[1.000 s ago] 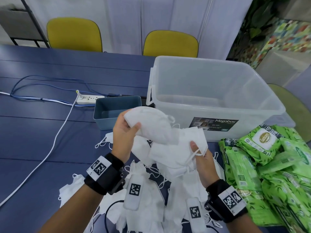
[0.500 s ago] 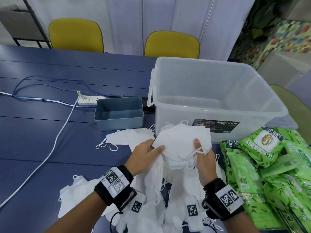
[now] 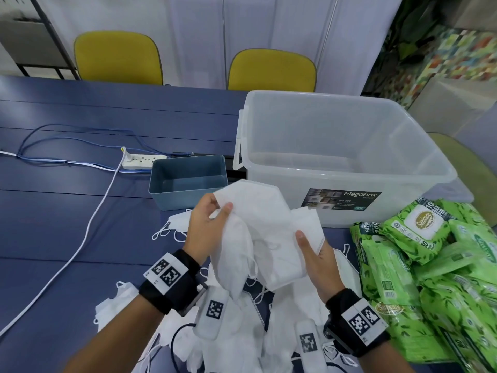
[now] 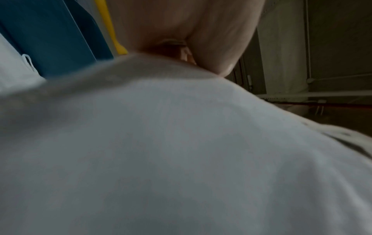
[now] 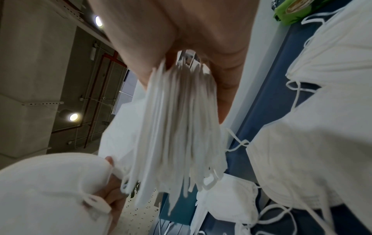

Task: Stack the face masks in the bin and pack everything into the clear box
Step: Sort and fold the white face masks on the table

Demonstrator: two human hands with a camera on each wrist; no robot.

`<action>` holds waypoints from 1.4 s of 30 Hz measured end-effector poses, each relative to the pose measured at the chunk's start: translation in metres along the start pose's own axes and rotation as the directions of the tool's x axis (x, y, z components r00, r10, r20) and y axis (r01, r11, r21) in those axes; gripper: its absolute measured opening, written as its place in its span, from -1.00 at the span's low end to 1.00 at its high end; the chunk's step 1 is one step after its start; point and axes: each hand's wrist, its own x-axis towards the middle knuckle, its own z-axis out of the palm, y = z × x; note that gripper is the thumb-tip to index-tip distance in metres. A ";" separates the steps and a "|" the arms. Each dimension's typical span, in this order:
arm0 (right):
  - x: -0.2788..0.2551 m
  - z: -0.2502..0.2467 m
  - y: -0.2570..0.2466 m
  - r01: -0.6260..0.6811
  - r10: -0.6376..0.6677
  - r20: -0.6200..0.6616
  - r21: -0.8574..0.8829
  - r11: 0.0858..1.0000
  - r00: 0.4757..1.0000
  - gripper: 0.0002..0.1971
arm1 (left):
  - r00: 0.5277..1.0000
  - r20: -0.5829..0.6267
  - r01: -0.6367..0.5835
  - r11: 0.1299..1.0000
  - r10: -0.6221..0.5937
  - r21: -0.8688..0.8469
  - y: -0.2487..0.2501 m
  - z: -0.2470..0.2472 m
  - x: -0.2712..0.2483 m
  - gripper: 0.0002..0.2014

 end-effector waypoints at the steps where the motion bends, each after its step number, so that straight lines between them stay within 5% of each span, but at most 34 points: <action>1: 0.000 -0.001 0.001 -0.004 0.004 0.005 0.003 1.000 1.000 -0.29 | 1.000 -0.021 -0.008 0.999 0.007 -0.052 0.004 -0.002 0.001 -0.94; 4: -0.002 -0.003 -0.001 -0.005 0.005 0.013 0.008 1.000 1.000 -0.32 | 0.998 -0.010 -0.068 0.993 0.068 -0.094 0.014 -0.008 0.005 -0.87; 8: -0.002 -0.004 -0.009 0.007 -0.006 0.049 -0.025 1.000 0.999 -0.69 | 0.973 0.167 -0.165 0.986 0.162 0.003 0.022 -0.009 0.005 -0.82; 12: -0.004 -0.001 -0.012 0.012 -0.005 0.102 -0.073 0.997 0.995 -0.57 | 0.888 0.449 -0.229 0.945 0.104 0.234 0.015 0.004 -0.001 -0.78; 16: -0.009 0.005 -0.014 -0.015 0.035 0.177 -0.114 0.993 0.984 -0.52 | 0.795 0.597 -0.430 0.795 0.108 0.428 0.007 0.018 -0.006 -0.70; 20: -0.017 0.007 -0.021 -0.091 0.102 0.199 -0.060 0.994 0.975 -0.60 | 0.816 0.559 -0.460 0.749 0.145 0.477 0.008 0.027 -0.008 -0.70; 29: -0.009 0.007 -0.007 -0.105 0.124 0.163 -0.124 0.987 0.979 -0.14 | 0.889 0.427 -0.381 0.786 0.166 0.487 0.002 0.031 -0.011 -0.66; 35: -0.009 -0.001 -0.003 -0.144 0.158 0.125 -0.116 0.983 0.979 -0.33 | 0.868 0.492 -0.282 0.877 0.061 0.389 0.013 0.022 -0.009 -0.55; 42: -0.007 -0.004 -0.012 -0.114 0.116 0.100 -0.024 0.993 0.988 -0.45 | 0.909 0.399 0.073 0.988 -0.121 0.133 0.023 0.013 -0.001 -0.37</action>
